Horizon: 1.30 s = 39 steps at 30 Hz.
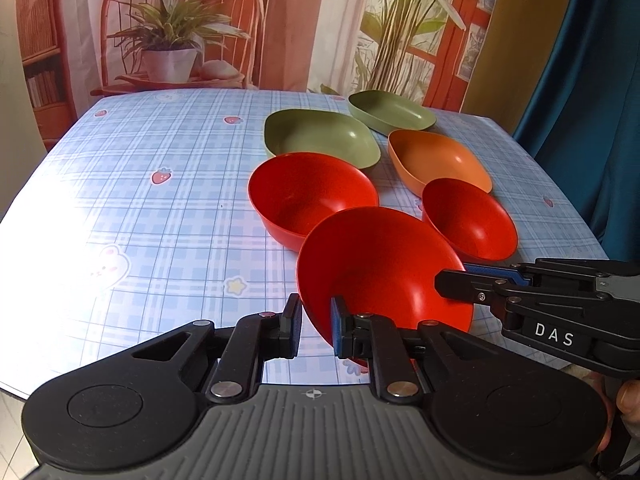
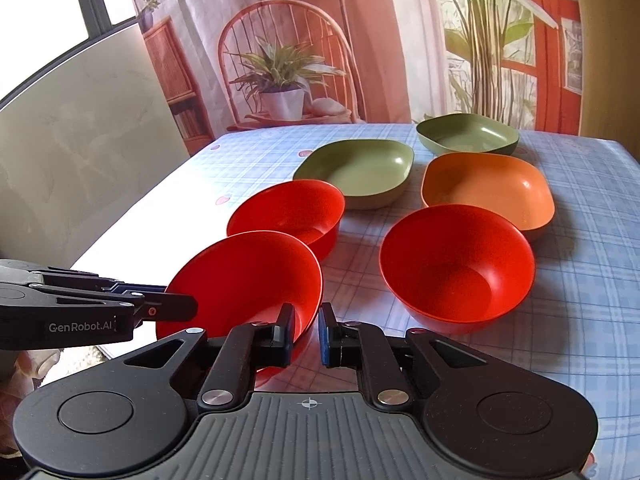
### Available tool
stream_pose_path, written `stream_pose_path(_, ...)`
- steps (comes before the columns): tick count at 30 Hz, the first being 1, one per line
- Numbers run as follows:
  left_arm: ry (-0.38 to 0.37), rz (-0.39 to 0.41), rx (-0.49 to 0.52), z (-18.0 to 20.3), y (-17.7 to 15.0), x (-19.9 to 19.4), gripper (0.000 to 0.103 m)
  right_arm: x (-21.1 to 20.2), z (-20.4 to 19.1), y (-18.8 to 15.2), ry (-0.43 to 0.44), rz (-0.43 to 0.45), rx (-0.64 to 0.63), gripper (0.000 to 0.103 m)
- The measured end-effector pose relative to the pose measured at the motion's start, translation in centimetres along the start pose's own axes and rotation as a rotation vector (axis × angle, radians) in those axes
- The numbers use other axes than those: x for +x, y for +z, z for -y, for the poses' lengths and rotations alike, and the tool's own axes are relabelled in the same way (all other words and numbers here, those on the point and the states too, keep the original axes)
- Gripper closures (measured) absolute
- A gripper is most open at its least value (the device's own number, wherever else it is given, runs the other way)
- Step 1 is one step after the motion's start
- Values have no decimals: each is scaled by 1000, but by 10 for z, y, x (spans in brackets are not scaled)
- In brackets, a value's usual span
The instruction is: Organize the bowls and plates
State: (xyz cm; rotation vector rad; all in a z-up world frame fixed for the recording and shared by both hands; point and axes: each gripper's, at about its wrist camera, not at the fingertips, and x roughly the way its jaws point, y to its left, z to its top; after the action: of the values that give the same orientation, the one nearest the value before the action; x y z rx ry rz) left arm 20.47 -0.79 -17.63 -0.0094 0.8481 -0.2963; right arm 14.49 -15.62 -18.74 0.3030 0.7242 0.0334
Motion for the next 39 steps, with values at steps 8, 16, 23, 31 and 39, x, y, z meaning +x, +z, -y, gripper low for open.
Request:
stream_pose_path(8, -22, 50, 11, 1, 12, -9, 86, -7, 0, 15, 5, 44, 7, 91)
stream_pose_path(16, -41, 69, -12, -3, 31, -8, 86, -2, 3, 36, 0, 74, 11, 91)
stream_pose_path(23, -16, 104, -6, -7, 50, -2, 86, 12, 1, 61, -7, 112, -21, 90)
stream_pose_path(31, 15, 107, -16, -15, 65, 11, 85, 34, -1, 77, -20, 123, -53, 88)
stream_pose_path(39, 36, 67, -15, -26, 73, 34, 85, 65, 3, 81, -34, 84, -70, 88)
